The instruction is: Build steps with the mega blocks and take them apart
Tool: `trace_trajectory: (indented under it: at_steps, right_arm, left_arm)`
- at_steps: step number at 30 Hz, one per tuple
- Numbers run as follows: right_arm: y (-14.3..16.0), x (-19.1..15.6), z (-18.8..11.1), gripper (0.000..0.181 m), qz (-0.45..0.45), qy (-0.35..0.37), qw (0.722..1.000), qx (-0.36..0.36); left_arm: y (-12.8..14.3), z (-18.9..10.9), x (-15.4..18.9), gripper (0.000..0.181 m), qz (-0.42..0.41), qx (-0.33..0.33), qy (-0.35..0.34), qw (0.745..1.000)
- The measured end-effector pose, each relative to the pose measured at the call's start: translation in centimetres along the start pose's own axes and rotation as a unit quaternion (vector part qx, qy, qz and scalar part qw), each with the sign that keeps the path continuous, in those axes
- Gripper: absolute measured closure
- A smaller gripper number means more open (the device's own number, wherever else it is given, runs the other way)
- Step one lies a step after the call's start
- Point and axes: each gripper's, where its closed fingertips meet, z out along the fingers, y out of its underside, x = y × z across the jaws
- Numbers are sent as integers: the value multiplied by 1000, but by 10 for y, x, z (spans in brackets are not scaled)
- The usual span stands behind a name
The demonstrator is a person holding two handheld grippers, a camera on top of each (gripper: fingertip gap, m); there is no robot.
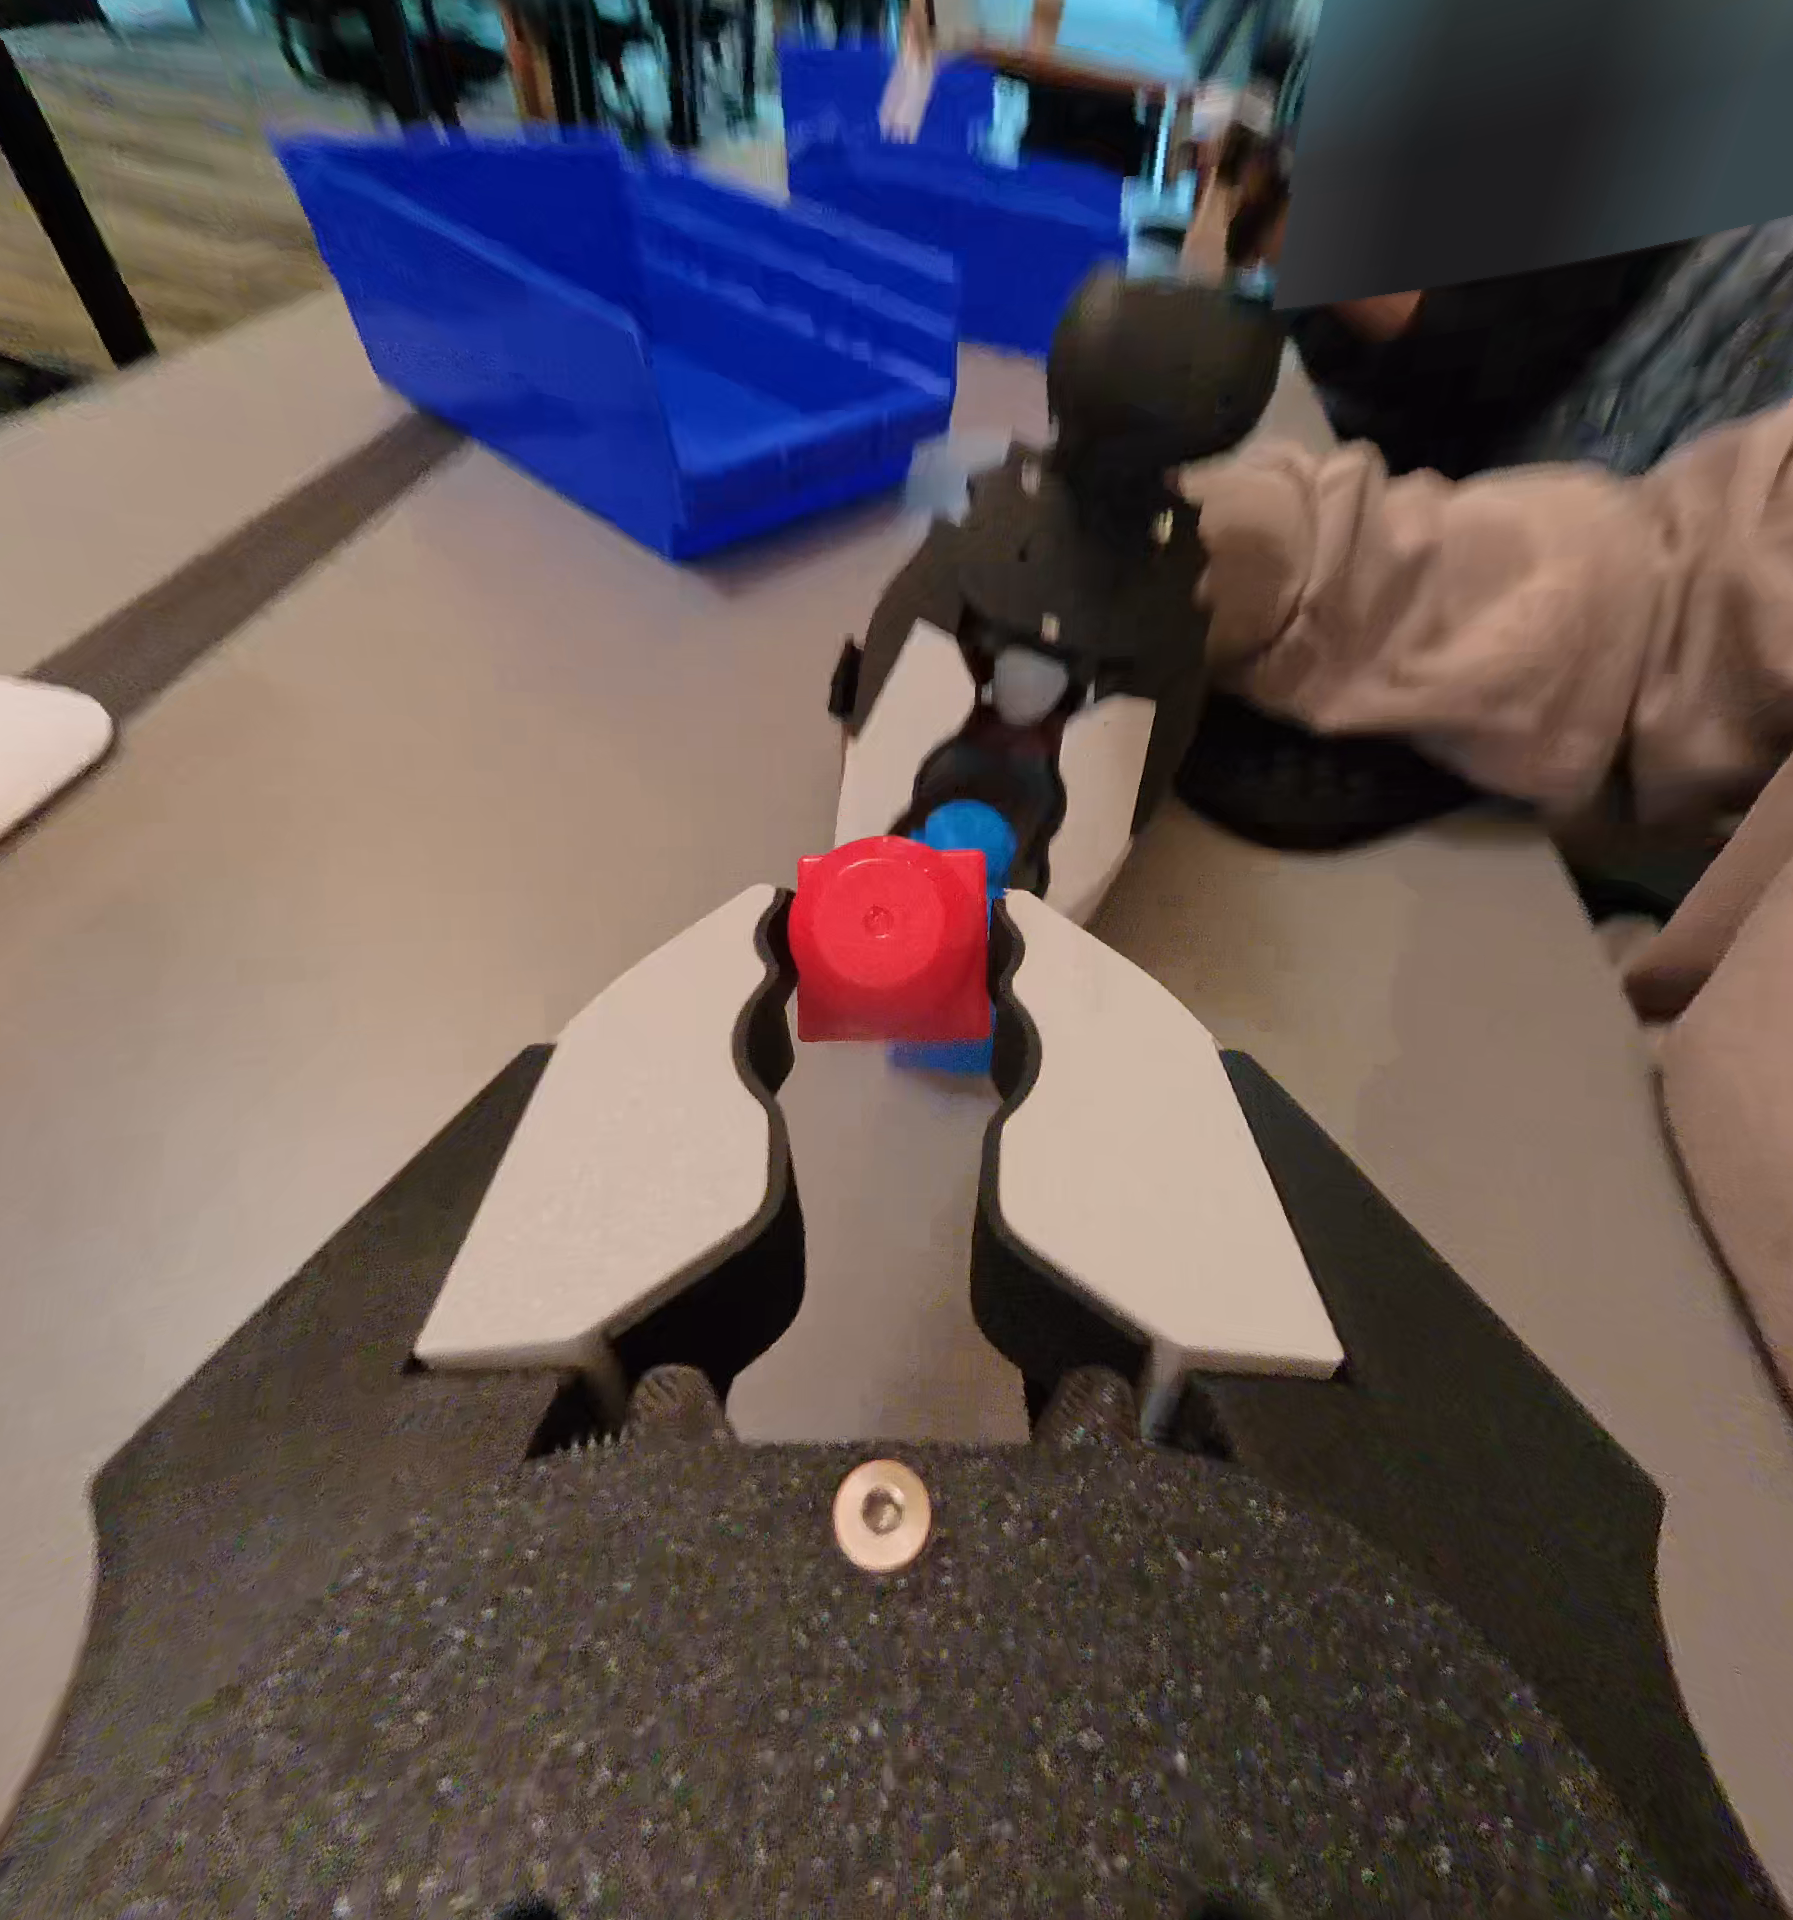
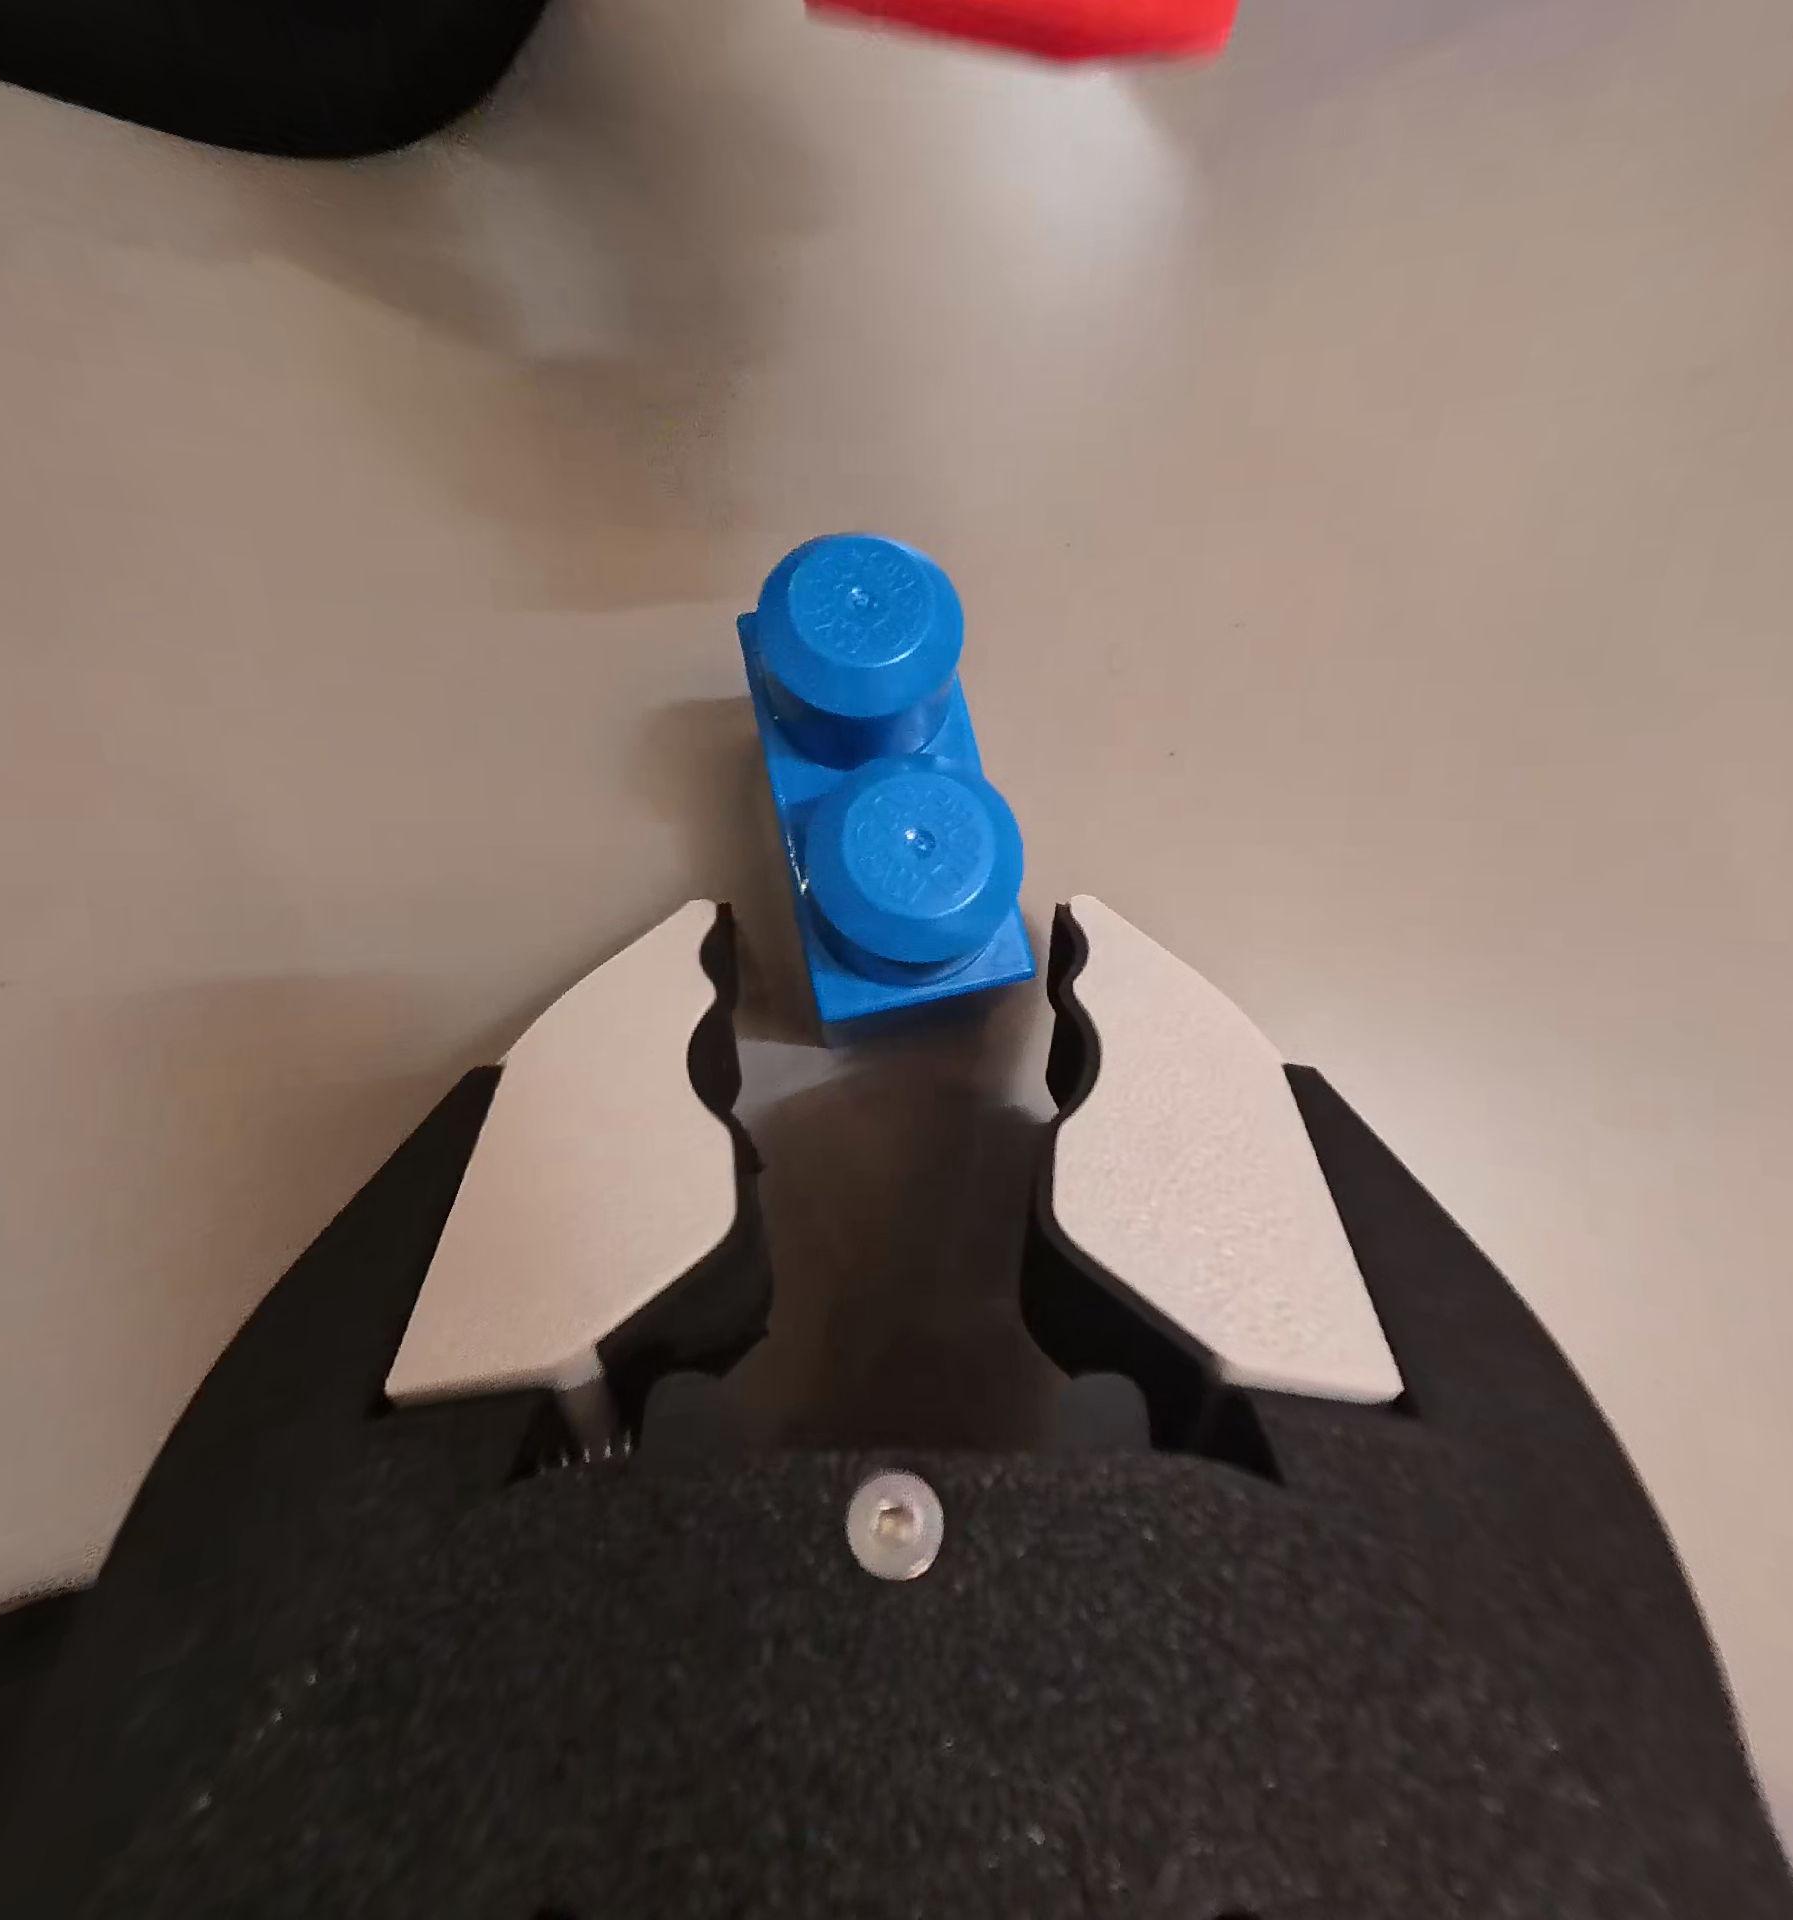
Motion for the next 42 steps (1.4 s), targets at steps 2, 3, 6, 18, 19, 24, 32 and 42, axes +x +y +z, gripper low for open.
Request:
trace_trajectory:
  at_steps: [2,3,6,18,19,24,32,42]
  right_arm:
    - [0,1,1,127,-2,3,1000,0]
    - [1,1,1,128,-3,3,1000,0]
    - [1,1,1,129,-4,3,1000,0]
    - [-1,1,-1,144,-12,7,1000,3]
    - [-3,1,-3,144,-14,10,1000,5]
    - [-21,-3,-24,145,-53,33,998,9]
    - [-54,-16,-48,145,-100,64,992,32]
    - [-116,-10,-93,126,13,6,949,315]
  left_arm:
    - [23,6,0,146,15,-60,4,998]
    - [35,9,0,146,25,-90,3,996]
    - [63,19,3,146,43,-161,10,986]
    - [60,33,17,121,106,-175,-2,979]
    - [56,35,20,123,117,-173,-7,978]
    - [38,45,23,137,191,-177,-76,962]
    - [29,52,34,146,201,-151,-61,966]
    - [-44,29,49,146,75,106,15,991]
